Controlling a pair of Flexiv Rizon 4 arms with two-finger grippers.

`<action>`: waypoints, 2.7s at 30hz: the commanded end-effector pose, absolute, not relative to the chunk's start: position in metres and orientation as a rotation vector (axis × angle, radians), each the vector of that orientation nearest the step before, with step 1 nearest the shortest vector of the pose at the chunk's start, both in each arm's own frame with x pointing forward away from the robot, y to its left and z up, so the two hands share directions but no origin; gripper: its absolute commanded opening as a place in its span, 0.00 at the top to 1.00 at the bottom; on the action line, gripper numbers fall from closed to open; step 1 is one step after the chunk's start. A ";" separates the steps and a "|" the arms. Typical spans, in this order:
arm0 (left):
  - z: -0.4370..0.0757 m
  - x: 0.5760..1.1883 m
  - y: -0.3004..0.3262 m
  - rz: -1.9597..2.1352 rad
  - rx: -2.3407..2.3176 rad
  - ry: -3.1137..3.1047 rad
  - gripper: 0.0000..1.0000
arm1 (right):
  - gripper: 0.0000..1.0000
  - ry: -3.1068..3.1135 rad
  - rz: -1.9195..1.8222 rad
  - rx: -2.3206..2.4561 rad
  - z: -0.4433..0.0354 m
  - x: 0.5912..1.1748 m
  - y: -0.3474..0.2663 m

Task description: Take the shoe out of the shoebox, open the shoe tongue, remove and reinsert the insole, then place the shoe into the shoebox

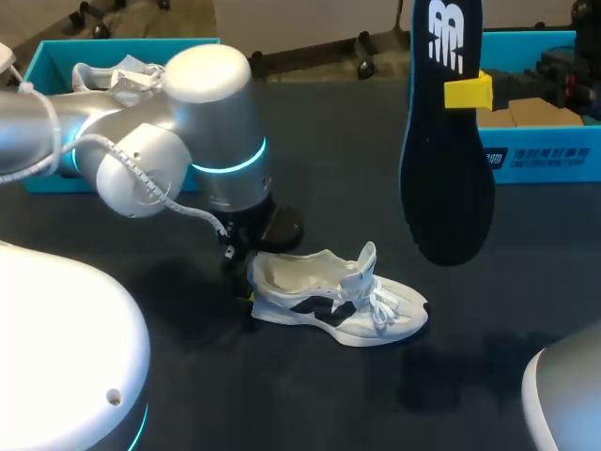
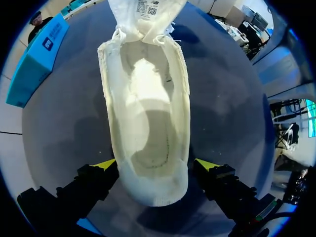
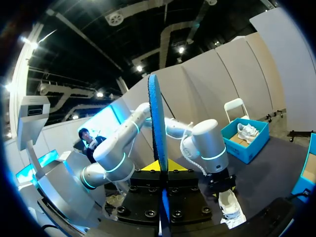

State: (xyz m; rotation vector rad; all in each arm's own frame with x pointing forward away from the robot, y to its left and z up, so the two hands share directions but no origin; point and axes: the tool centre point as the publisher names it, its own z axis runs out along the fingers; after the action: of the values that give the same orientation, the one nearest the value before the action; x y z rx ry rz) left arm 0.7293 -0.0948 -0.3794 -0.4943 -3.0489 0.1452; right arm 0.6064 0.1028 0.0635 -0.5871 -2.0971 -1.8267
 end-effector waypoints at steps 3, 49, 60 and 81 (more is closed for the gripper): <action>-0.366 0.726 -0.097 0.113 -0.529 -3.074 0.00 | 1.00 -2.099 -1.819 -0.584 0.064 0.610 0.105; -0.379 0.756 -0.202 0.229 -0.488 -3.026 0.00 | 1.00 -2.099 -1.819 -0.584 0.064 0.610 0.105; -0.395 0.749 -0.202 0.207 -0.475 -2.989 0.46 | 1.00 -2.099 -1.819 -0.584 0.064 0.610 0.105; -0.370 0.734 -0.190 0.200 -0.766 -2.917 1.00 | 1.00 -2.099 -1.819 -0.584 0.064 0.610 0.105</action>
State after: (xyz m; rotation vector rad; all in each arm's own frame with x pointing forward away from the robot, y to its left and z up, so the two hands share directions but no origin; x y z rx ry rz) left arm 0.7356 -0.1984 -0.3838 -0.7308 -2.9240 0.1918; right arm 0.6068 0.1029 0.0640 -0.5867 -2.0978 -1.8255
